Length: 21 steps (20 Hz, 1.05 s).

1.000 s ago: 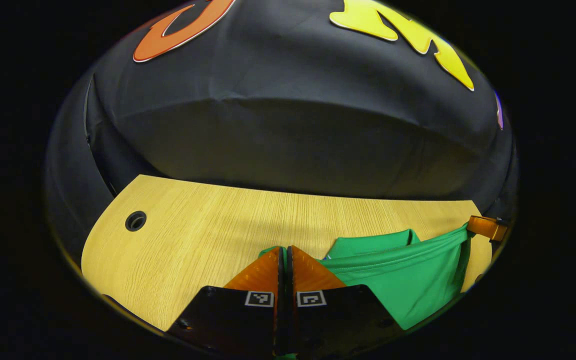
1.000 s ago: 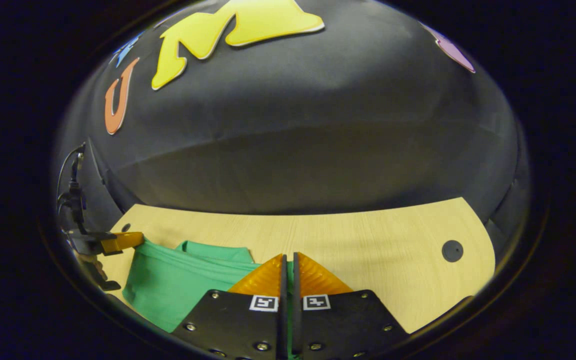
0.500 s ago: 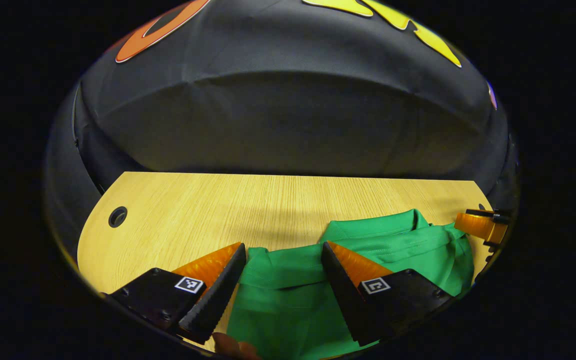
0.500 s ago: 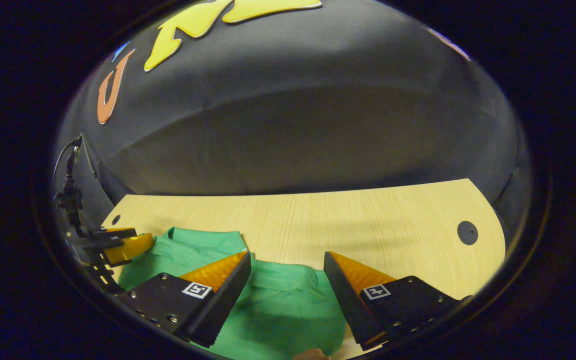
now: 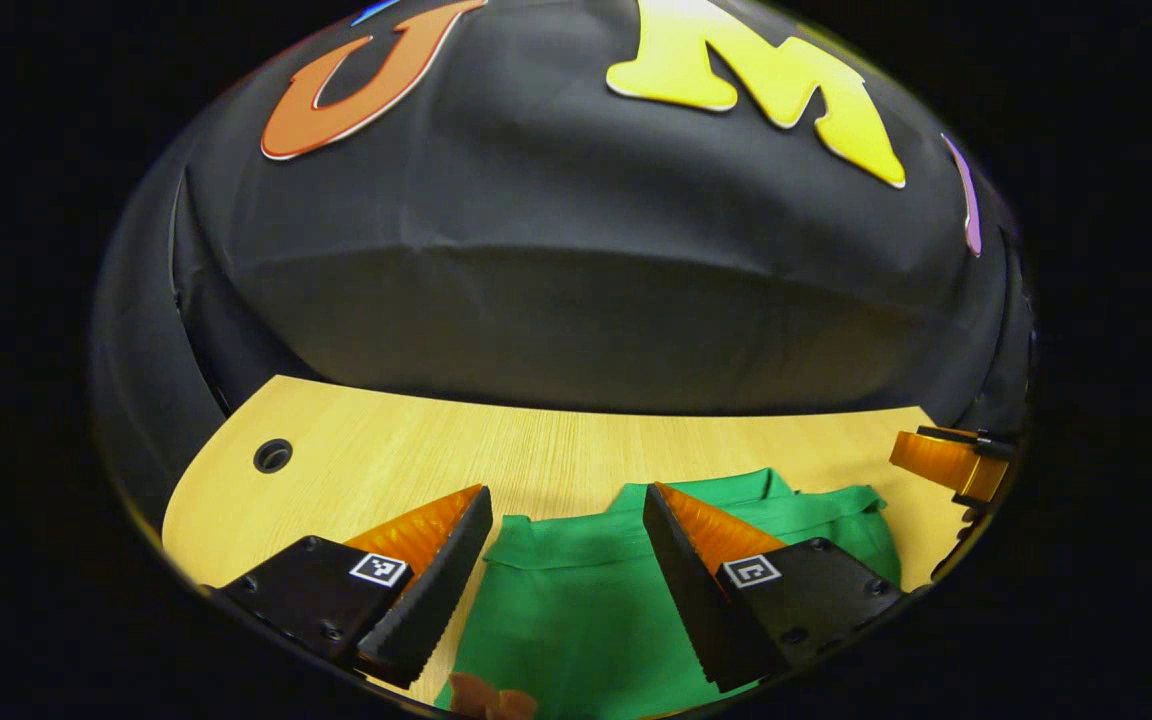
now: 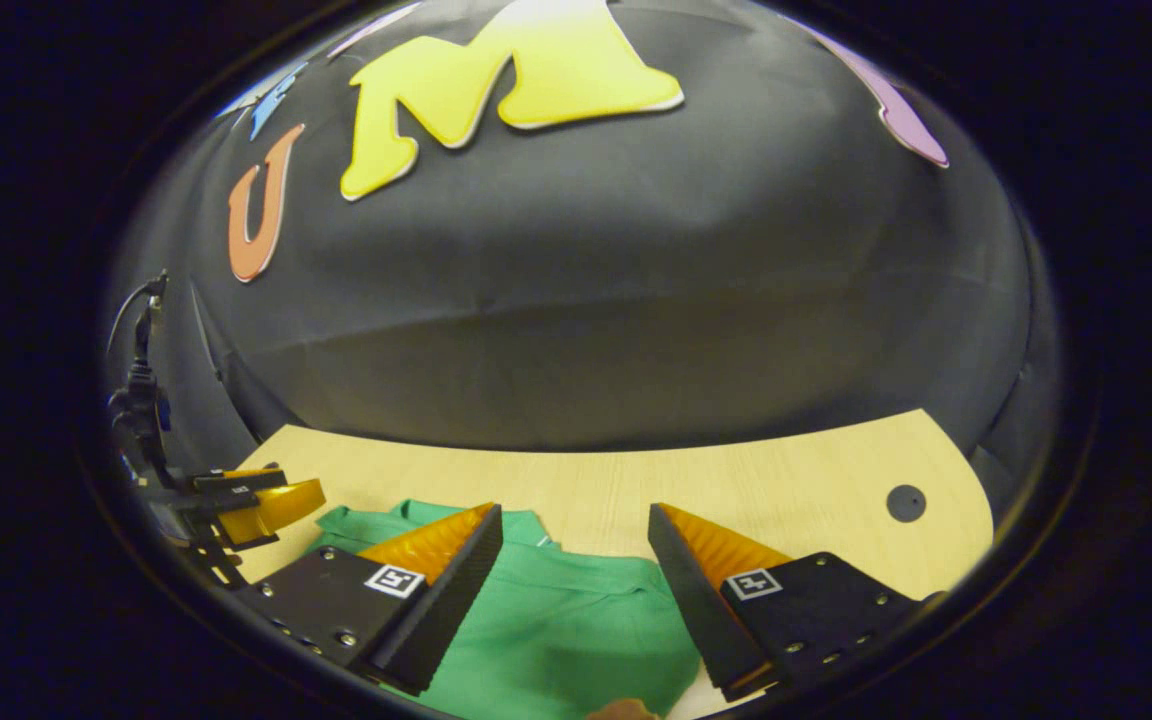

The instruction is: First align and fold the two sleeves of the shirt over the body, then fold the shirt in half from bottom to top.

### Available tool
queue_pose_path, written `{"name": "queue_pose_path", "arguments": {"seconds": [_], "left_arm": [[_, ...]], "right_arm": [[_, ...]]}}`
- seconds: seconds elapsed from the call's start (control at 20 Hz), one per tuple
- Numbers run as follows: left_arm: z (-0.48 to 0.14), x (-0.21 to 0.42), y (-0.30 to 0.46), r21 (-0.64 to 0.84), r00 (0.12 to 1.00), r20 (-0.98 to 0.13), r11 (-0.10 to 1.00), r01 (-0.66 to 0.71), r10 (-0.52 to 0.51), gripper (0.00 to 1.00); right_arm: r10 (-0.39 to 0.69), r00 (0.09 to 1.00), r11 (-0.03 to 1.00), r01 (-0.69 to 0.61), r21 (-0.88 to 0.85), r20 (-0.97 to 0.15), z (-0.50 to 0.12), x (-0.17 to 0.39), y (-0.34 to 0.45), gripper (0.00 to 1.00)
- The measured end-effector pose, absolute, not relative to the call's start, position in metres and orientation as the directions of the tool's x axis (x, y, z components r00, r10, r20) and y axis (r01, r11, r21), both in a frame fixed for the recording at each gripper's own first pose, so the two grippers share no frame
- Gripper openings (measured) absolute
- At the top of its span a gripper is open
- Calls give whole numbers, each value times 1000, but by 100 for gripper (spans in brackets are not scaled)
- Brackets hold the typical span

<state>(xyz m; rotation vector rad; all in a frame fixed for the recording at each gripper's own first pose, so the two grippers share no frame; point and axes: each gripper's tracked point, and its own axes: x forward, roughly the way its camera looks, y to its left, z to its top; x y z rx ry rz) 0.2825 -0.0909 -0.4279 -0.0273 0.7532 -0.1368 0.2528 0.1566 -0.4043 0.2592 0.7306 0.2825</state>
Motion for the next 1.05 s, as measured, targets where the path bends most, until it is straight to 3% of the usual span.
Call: {"name": "queue_pose_path", "arguments": {"seconds": [0.2,0.65,0.8,0.85,0.9,1.0,1.05], "left_arm": [[-399,284,-91,-52,783,-606,990,134,-138,98],[-361,261,-98,-14,903,-408,989,146,-139,98],[-365,257,-100,6,921,-368,990,141,-129,97],[-369,256,-99,7,923,-364,991,134,-122,89],[-368,257,-99,7,924,-361,991,137,-125,97],[-361,256,-98,14,925,-360,991,134,-120,97],[-359,255,-99,15,926,-359,991,133,-119,89]], "right_arm": [[312,761,940,-161,300,-569,-340,211,138,94],[198,916,969,-129,210,-350,-151,84,73,93],[139,939,983,-93,157,-314,-115,41,54,94],[140,941,984,-98,150,-307,-107,28,54,93],[140,944,985,-101,142,-300,-100,14,54,94],[138,942,987,-105,123,-305,-93,-9,52,95],[139,941,988,-109,114,-309,-111,-16,60,93]]}}
